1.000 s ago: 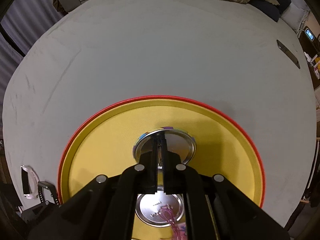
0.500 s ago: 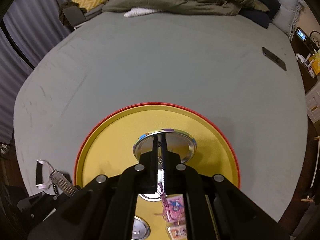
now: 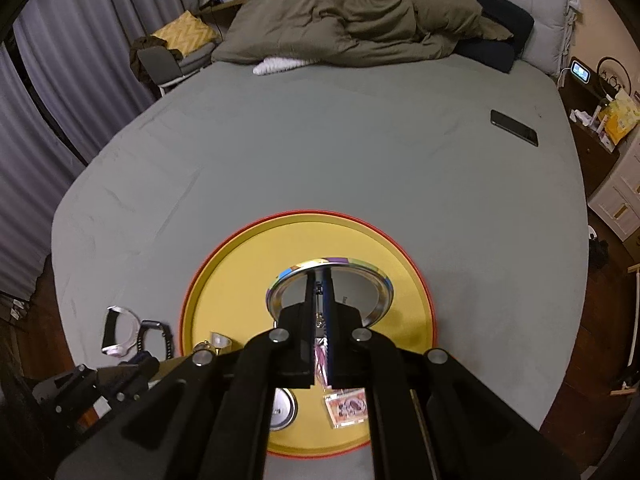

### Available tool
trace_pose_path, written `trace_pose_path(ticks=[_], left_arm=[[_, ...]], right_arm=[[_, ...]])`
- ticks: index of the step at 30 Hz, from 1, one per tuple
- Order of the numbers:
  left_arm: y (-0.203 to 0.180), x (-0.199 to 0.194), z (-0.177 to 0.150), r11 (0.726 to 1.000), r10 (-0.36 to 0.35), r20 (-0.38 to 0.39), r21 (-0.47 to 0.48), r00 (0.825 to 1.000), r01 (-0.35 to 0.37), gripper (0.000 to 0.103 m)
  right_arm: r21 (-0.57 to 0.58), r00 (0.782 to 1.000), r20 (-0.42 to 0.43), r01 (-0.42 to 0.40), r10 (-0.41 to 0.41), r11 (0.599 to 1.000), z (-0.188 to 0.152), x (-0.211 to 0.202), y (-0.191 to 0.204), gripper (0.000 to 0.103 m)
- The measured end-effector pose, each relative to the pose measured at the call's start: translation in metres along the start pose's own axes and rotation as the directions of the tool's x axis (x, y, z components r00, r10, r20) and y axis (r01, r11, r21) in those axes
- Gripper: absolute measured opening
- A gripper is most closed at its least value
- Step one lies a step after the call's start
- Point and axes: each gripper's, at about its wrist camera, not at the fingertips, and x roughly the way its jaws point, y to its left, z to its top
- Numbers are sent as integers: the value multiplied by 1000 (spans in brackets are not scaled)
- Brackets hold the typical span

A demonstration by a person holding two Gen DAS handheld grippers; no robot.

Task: Organize jewelry
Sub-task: 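Carry the mesh watch and pin button beside the tray over the bed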

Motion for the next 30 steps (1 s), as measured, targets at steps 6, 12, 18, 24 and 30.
trace_pose_path(ticks=[6, 12, 18, 24, 30], left_arm=[[-12, -40, -2, 1000, 4, 53, 18, 999, -5, 5], [-26, -82, -9, 999, -1, 96, 33, 995, -2, 5], [-38, -133, -22, 999, 4, 153, 45, 988, -11, 5], [-46, -175, -45, 999, 7, 194, 47, 981, -16, 5], [-53, -193, -81, 999, 7, 201, 49, 980, -17, 5]], right_arm=[[-3, 999, 48, -12, 12, 1000, -16, -41, 2, 4], [-11, 996, 83, -17, 17, 1000, -35, -77, 10, 4], [-31, 992, 127, -10, 14, 999, -61, -118, 24, 4], [-50, 987, 157, -5, 13, 999, -96, -151, 35, 4], [-62, 987, 160, -14, 24, 998, -135, -162, 46, 4]])
